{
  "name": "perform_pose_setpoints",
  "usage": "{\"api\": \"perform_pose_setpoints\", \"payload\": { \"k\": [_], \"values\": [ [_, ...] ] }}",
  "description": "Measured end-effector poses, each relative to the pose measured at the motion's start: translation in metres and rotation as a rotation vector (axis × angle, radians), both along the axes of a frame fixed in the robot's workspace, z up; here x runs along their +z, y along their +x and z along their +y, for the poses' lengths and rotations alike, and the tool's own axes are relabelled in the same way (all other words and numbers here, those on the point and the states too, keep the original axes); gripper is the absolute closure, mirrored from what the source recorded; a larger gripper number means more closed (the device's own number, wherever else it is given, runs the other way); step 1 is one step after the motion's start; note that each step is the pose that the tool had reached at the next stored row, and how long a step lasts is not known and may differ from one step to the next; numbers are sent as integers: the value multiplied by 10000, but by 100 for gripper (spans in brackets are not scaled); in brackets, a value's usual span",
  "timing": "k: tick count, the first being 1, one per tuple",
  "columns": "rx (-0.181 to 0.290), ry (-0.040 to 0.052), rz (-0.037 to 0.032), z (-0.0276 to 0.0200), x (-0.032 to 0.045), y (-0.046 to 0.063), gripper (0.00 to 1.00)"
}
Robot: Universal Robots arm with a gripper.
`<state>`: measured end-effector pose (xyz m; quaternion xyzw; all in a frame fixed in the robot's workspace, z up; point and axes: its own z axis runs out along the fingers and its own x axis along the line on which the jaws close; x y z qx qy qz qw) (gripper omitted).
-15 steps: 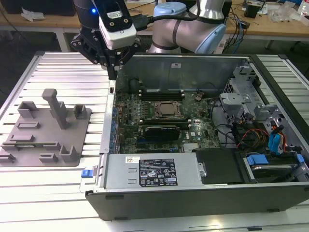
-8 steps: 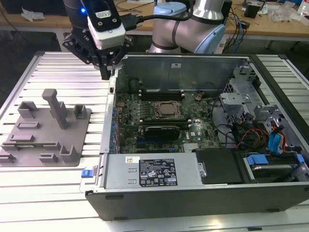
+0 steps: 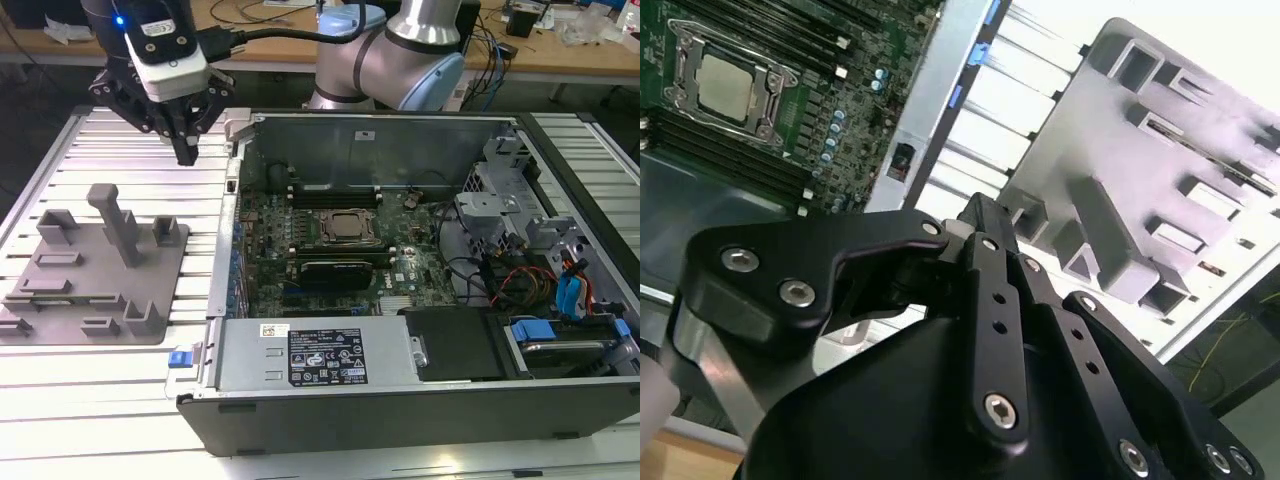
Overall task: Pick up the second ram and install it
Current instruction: 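Reach for the second ram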
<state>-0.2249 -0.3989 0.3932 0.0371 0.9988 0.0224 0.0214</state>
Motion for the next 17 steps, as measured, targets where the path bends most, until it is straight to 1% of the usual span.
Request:
{"api": "perform_pose_setpoints", "payload": {
  "k": [1,4,5,6,17],
  "values": [
    [-1,0,-8,0,0,-33,92],
    [0,0,-46,0,0,-190,92],
    [-1,0,-64,0,-1,-259,92],
    [-2,0,-73,0,-1,-296,92],
    [0,0,-156,0,-2,-610,92]
  ]
}}
